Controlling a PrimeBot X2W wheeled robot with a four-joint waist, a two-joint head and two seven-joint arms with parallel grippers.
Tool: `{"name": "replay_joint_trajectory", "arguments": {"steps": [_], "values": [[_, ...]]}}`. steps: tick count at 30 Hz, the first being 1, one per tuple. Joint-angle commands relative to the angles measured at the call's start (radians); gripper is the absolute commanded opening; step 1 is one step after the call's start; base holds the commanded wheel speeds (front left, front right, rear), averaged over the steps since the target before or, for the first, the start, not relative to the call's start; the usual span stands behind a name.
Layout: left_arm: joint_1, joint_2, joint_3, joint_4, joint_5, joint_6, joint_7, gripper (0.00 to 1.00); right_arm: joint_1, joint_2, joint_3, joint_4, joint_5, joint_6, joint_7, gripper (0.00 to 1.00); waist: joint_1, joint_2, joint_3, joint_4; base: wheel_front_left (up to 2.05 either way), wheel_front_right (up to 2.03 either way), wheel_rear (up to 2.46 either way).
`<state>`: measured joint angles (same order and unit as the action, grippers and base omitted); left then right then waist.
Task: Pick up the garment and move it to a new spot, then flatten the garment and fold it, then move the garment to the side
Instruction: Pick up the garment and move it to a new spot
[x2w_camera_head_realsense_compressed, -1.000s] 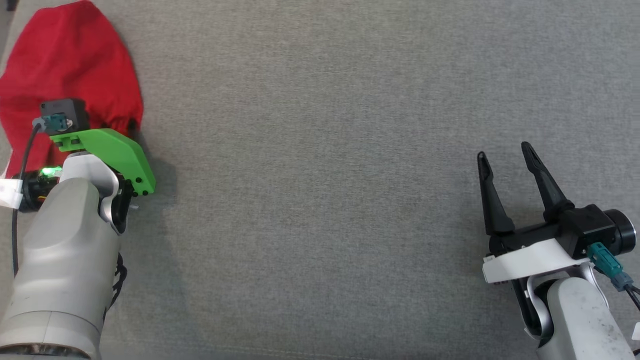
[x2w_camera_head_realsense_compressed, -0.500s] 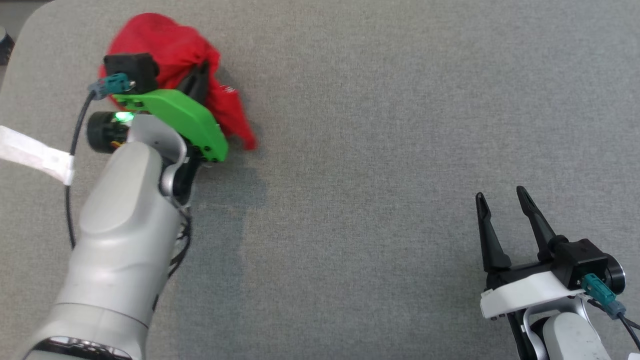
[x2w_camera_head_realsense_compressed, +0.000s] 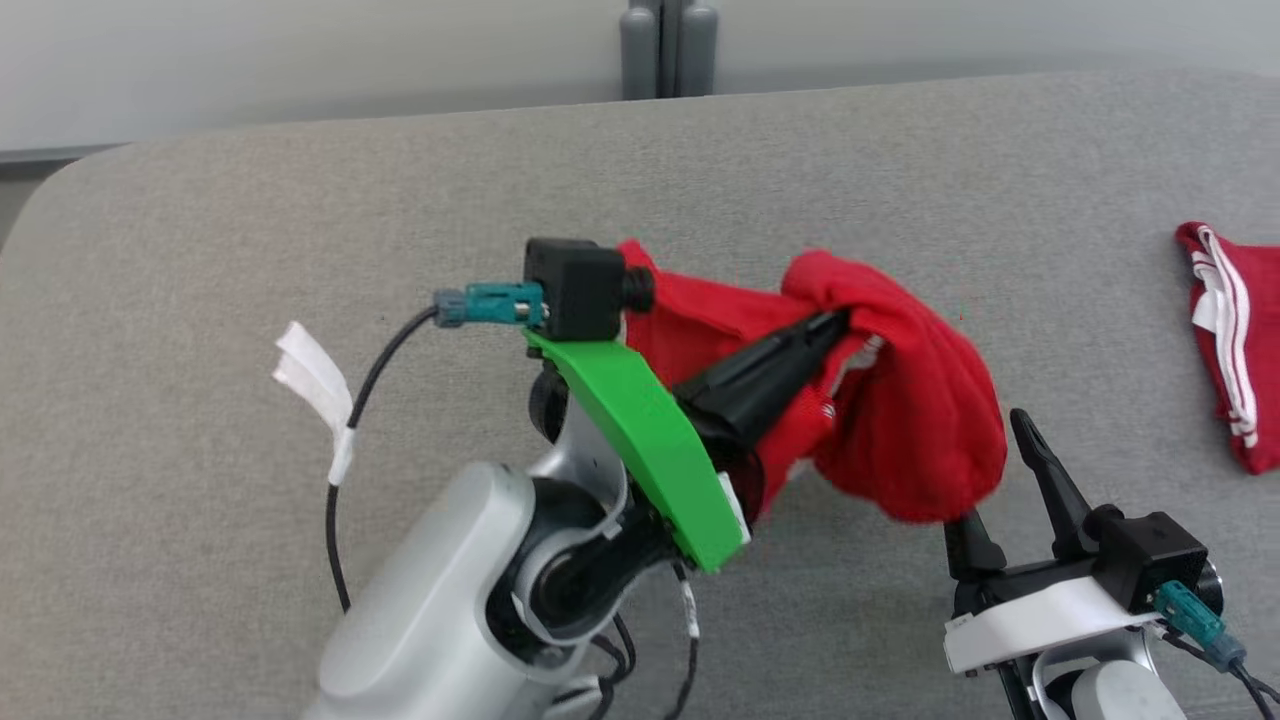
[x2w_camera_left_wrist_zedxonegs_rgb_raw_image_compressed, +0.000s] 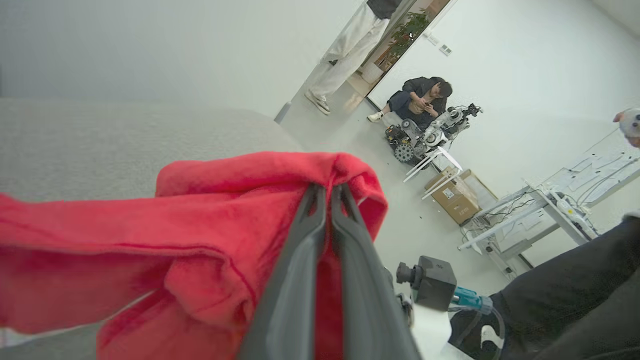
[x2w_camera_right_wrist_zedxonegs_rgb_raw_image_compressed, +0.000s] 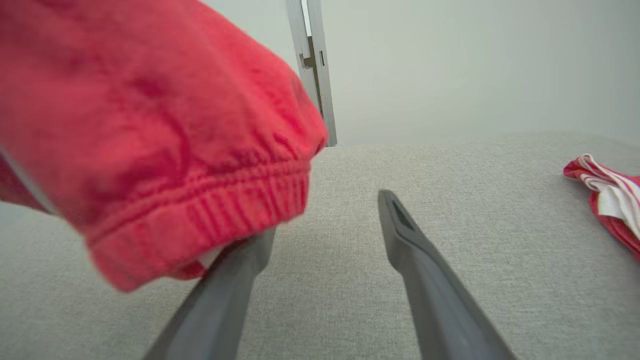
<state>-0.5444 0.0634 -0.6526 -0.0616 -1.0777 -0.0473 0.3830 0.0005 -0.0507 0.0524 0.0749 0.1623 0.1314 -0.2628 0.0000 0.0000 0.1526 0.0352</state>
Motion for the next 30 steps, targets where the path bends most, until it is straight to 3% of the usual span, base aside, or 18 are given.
{"name": "replay_joint_trajectory", "arguments": {"steps": [1,6,13,18,23,24,25,26,27,30], "values": [[0.031,-0.002,-0.013,-0.030,-0.027,0.027,0.008,0.00,0.011,-0.001,0.003,-0.007,0.008,-0.002,-0.003,1.00,0.0000,0.0000,-0.003,-0.113,0.00,0.00,0.00],[0.073,-0.005,-0.023,-0.011,-0.029,0.100,-0.009,0.00,0.011,-0.001,0.015,-0.015,0.027,-0.002,-0.003,1.00,0.0000,0.0000,0.031,-0.209,0.00,0.00,0.00],[0.007,0.031,0.062,0.255,-0.010,0.171,-0.040,0.00,-0.006,0.000,0.012,-0.028,0.051,-0.002,-0.003,1.00,0.0000,0.0000,0.105,-0.296,0.00,0.00,0.00],[-0.092,0.053,0.128,0.498,0.018,0.190,-0.111,0.00,-0.027,0.000,0.034,-0.028,0.060,-0.002,-0.003,1.00,0.0000,0.0000,0.144,-0.325,0.00,0.00,0.00],[-0.194,0.071,0.146,0.723,0.071,0.173,-0.200,0.00,-0.036,0.000,0.040,-0.024,0.064,-0.002,-0.003,1.00,0.0000,0.0000,0.159,-0.334,0.00,0.00,0.00],[-0.210,0.075,0.144,0.750,0.086,0.169,-0.223,0.12,-0.036,0.000,0.039,-0.023,0.063,-0.002,-0.003,1.00,0.0000,0.0000,0.159,-0.334,0.00,0.00,0.00],[-0.227,0.081,0.139,0.784,0.107,0.163,-0.257,0.38,-0.035,0.000,0.037,-0.021,0.062,-0.002,-0.003,1.00,0.0000,0.0000,0.157,-0.333,0.00,0.00,0.00],[-0.234,0.082,0.129,0.810,0.125,0.156,-0.278,0.86,-0.033,0.000,0.035,-0.019,0.061,-0.002,-0.003,1.00,0.0000,0.0000,0.154,-0.330,0.00,0.00,0.00],[-0.237,0.080,0.116,0.839,0.142,0.147,-0.304,1.00,-0.031,0.000,0.032,-0.016,0.058,-0.002,-0.003,1.00,0.0000,0.0000,0.149,-0.327,0.00,0.00,0.00],[-0.248,0.087,0.079,0.890,0.204,0.123,-0.396,1.00,-0.025,0.000,0.025,-0.011,0.053,-0.002,-0.003,1.00,0.0000,0.0000,0.128,-0.316,0.00,0.00,0.00]]}}
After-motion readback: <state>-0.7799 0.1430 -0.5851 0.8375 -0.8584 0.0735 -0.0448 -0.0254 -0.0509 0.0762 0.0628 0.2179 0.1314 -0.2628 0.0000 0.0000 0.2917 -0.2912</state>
